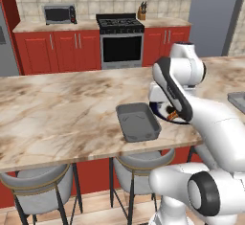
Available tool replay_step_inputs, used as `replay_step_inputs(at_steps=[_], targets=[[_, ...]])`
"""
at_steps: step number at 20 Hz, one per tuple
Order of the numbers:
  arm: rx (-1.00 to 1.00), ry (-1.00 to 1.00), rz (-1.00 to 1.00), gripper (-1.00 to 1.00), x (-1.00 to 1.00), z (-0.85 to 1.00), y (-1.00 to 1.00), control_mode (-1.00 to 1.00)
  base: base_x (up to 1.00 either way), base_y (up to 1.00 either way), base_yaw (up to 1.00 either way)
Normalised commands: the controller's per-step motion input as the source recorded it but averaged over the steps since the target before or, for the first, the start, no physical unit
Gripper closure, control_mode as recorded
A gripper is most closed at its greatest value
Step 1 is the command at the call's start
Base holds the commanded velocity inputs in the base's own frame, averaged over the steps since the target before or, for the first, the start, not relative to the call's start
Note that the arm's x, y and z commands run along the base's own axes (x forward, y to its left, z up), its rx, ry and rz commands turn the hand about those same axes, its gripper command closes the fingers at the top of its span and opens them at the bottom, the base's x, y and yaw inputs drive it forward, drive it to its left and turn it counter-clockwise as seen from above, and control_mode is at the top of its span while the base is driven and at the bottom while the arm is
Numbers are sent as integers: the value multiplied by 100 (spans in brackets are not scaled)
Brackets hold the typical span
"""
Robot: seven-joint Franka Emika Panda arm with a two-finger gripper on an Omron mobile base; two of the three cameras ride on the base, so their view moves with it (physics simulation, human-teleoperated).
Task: Place one cooked food and one vegetable from the large plate to each tupperware container.
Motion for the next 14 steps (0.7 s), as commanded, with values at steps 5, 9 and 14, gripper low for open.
replay_step_inputs(at_steps=[5,9,14], targets=[[0,27,-22,-100,57,-27,-34,-100,0,0,0],[0,13,-19,-100,39,-57,-47,-100,0,0,0],[-4,0,-21,-100,25,-69,-33,-100,0,0,0]])
